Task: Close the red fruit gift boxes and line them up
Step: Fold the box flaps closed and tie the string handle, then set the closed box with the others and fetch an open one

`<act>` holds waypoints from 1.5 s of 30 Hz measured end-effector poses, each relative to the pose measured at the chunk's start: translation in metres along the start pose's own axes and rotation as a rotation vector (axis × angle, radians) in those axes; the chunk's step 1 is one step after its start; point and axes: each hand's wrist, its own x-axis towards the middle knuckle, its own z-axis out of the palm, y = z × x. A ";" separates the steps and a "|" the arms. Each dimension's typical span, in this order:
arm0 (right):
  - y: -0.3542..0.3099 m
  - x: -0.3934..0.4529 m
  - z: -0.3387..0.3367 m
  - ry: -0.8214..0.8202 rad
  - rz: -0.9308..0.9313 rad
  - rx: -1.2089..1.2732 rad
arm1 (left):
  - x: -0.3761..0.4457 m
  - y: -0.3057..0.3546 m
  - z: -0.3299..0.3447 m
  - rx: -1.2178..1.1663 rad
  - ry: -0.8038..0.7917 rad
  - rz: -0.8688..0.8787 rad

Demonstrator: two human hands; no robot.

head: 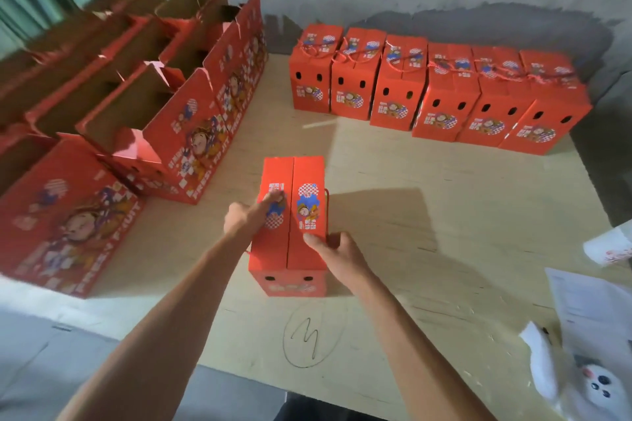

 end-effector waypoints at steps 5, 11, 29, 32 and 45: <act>-0.010 0.011 0.019 -0.004 0.069 0.602 | 0.006 0.002 -0.032 -0.014 -0.110 0.018; -0.041 0.026 0.007 0.154 -0.106 0.429 | -0.020 0.033 -0.040 -0.046 -0.165 0.249; -0.222 0.090 0.035 -0.150 -0.364 0.305 | 0.000 0.160 -0.060 0.270 0.205 0.739; -0.257 0.127 0.037 -0.074 -0.417 0.250 | 0.018 0.187 -0.069 0.255 0.317 0.776; -0.356 0.291 0.063 0.168 -0.482 0.083 | 0.166 0.220 -0.072 0.310 0.270 0.701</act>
